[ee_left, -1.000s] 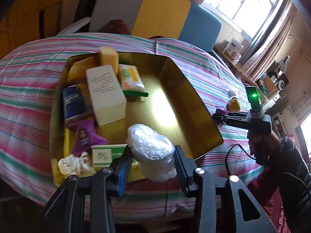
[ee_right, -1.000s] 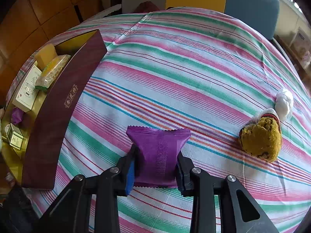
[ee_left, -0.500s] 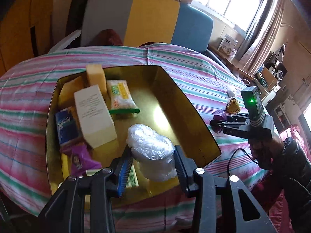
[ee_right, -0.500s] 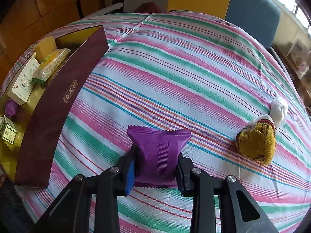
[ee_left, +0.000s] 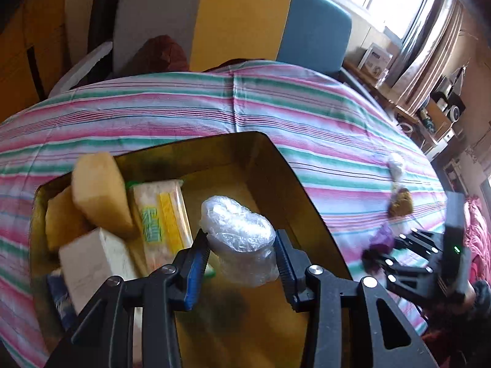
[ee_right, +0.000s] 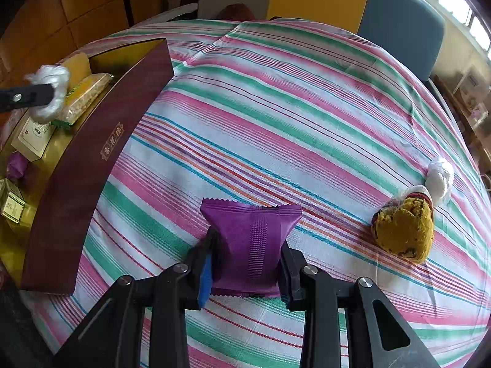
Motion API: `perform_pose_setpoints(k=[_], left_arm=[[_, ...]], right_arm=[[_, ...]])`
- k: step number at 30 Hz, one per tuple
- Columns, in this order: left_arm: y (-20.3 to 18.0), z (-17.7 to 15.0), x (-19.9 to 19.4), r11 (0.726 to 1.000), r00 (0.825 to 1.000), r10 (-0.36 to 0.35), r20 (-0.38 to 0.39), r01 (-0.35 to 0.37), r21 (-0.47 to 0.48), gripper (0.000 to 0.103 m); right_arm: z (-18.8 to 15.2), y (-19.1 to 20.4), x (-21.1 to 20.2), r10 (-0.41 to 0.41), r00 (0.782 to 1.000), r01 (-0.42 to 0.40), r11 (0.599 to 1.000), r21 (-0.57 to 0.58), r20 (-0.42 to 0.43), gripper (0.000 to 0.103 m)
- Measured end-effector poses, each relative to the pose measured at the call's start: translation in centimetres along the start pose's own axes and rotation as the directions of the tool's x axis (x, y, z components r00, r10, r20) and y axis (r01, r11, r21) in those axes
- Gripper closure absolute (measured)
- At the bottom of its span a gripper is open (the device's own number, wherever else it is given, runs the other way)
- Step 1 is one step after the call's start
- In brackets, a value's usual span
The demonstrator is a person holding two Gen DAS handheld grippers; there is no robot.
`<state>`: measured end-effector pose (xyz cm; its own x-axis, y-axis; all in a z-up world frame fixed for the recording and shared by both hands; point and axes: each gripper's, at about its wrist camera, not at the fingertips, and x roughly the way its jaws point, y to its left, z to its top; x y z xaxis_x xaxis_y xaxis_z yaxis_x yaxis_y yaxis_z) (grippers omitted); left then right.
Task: Organize objects
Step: 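Drop the white bundle into the tray by opening the left tool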
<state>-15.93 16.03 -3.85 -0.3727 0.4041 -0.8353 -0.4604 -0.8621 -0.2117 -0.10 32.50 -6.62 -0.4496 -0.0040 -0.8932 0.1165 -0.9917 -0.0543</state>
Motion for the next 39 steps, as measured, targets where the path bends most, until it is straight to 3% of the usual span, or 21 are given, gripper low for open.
perform_pose_setpoints(k=[5, 9, 12, 15, 23, 32, 39], left_arm=[[0.3, 2.8, 3.4, 0.999, 0.999, 0.038, -0.020, -0.038, 0.030, 0.059], [1.0, 3.7, 5.9, 0.996, 0.994, 0.087, -0.063, -0.085, 0.028, 0.049], [1.5, 3.7, 5.9, 0.996, 0.994, 0.094, -0.058, -0.094, 0.010, 0.035], [1.4, 3.2, 4.1, 0.997, 0.996, 0.078, -0.031, -0.078, 0.006, 0.034], [-0.9, -2.0, -3.2, 0.990, 0.988, 0.117, 0.099, -0.124, 0.067, 0.034], [-2.2, -8.7, -7.0, 0.991, 0.986, 0.122, 0.117, -0.127, 0.039, 0.034], [-2.1, -11.0, -8.4, 0.985, 0.978, 0.165, 0.129, -0.171, 0.040, 0.034]], right_arm=[[0.1, -0.1, 0.2, 0.004, 1.000, -0.004, 1.000, -0.005, -0.001, 0.068], [0.2, -0.1, 0.2, 0.007, 1.000, -0.007, 1.000, -0.007, 0.001, 0.067], [0.2, -0.1, 0.3, 0.009, 1.000, -0.009, 1.000, -0.005, 0.001, 0.067], [0.3, 0.0, 0.3, 0.009, 1.000, -0.009, 1.000, -0.007, 0.002, 0.067], [0.3, 0.3, 0.3, -0.008, 1.000, 0.009, 1.000, -0.028, 0.009, 0.067], [0.2, 0.5, 0.3, -0.022, 1.000, 0.023, 0.999, -0.040, 0.022, 0.067], [0.0, 0.6, 0.3, -0.035, 0.999, 0.036, 0.998, -0.051, 0.036, 0.067]])
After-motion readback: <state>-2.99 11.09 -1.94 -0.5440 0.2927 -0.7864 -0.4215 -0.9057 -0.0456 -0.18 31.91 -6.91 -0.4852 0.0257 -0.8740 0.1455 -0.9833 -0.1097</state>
